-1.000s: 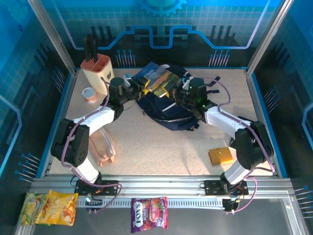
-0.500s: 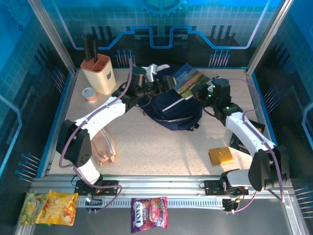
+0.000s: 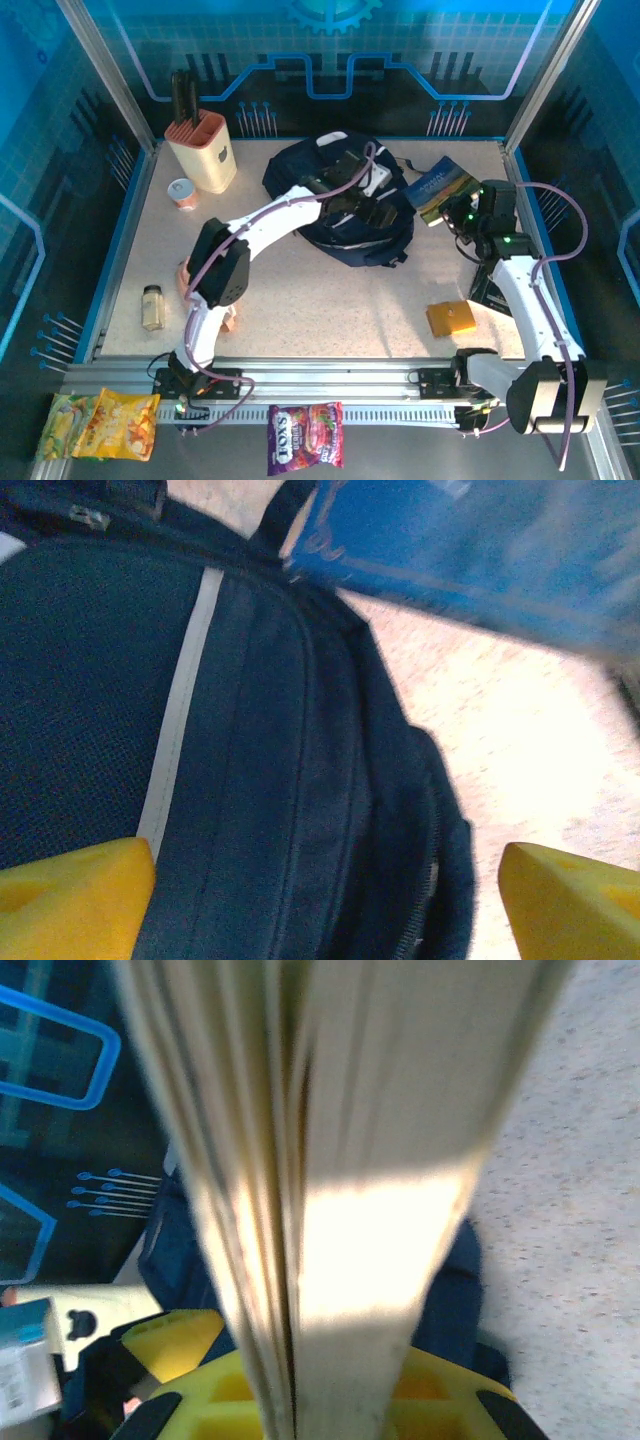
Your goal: Pack the student bag
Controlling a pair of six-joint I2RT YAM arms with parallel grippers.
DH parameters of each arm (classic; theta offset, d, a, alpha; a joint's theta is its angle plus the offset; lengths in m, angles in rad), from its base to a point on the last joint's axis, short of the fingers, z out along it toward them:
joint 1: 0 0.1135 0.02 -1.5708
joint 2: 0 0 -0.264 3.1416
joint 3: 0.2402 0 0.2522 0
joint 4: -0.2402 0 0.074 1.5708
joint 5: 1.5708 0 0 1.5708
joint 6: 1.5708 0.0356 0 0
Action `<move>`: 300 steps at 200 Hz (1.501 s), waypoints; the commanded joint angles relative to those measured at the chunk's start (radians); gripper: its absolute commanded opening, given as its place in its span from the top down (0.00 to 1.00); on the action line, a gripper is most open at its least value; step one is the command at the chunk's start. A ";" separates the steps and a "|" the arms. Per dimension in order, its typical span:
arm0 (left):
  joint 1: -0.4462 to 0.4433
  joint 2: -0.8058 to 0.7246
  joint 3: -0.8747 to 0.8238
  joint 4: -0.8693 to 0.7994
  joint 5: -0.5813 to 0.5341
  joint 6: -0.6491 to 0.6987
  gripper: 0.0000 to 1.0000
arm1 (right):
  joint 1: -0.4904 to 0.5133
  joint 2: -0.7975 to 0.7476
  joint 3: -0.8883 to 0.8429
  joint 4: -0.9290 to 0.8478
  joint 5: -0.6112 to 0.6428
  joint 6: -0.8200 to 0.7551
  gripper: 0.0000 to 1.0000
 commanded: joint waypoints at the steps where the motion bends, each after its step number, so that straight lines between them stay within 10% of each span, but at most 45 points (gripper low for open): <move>1: -0.022 0.075 0.085 -0.114 -0.085 0.076 0.15 | -0.017 -0.050 0.005 -0.026 0.040 -0.062 0.94; 67: -0.045 0.259 0.270 -0.253 -0.294 0.065 0.31 | -0.023 -0.072 0.006 -0.053 0.051 -0.070 0.95; 182: -0.044 0.197 0.294 -0.249 -0.306 -0.011 0.97 | -0.023 -0.134 0.024 -0.144 0.114 -0.086 0.95; 246: -0.022 -0.049 0.160 -0.101 -0.324 -0.061 1.00 | -0.023 -0.193 0.022 -0.266 0.098 -0.023 0.94; 300: -0.002 -0.177 0.094 0.006 -0.307 -0.100 1.00 | 0.096 -0.181 -0.095 0.076 -0.160 0.136 0.94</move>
